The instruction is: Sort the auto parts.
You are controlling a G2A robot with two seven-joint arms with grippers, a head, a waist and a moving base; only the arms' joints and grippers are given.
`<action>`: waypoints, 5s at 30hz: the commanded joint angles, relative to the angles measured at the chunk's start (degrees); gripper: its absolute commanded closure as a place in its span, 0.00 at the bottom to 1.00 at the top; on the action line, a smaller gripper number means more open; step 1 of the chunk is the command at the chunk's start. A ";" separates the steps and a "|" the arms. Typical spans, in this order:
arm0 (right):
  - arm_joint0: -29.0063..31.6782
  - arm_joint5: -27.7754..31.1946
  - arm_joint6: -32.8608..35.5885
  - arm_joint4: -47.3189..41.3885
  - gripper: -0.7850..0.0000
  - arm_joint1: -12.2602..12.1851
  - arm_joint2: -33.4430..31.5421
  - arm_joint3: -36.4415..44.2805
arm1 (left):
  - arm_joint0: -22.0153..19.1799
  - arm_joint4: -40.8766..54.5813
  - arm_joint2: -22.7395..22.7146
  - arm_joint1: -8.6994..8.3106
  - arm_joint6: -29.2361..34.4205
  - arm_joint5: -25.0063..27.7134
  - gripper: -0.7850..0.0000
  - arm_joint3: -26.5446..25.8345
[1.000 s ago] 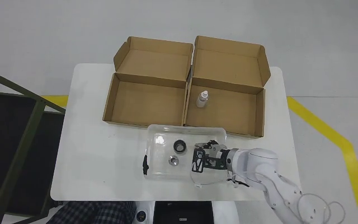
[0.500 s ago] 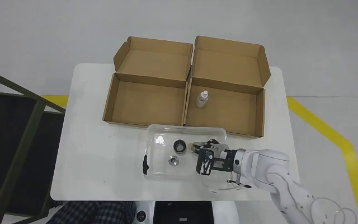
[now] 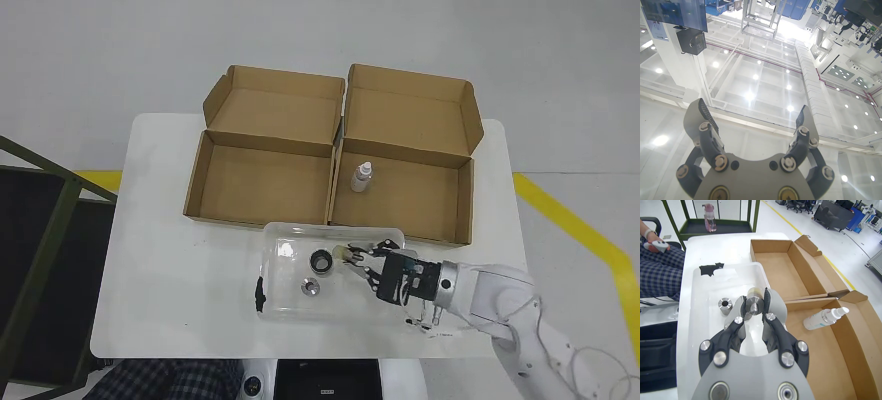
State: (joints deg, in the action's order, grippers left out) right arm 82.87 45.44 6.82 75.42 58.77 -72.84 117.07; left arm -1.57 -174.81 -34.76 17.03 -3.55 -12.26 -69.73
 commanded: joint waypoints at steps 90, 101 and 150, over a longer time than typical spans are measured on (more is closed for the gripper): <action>-23.66 -3.47 16.74 -4.90 1.00 1.33 2.13 -27.38 | 0.00 0.00 0.00 0.00 0.00 0.00 0.00 0.00; -30.00 -2.19 22.10 -4.24 1.00 2.31 7.71 -32.89 | 0.00 0.00 0.00 0.00 0.00 0.00 0.00 0.00; -30.70 -1.61 23.13 -7.48 0.54 2.24 7.70 -28.47 | 0.00 0.00 0.00 0.00 0.00 0.00 0.00 0.00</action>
State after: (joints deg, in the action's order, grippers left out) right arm 51.31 43.55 29.90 68.09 61.25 -64.32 87.20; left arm -1.57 -174.81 -34.76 17.03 -3.55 -12.26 -69.73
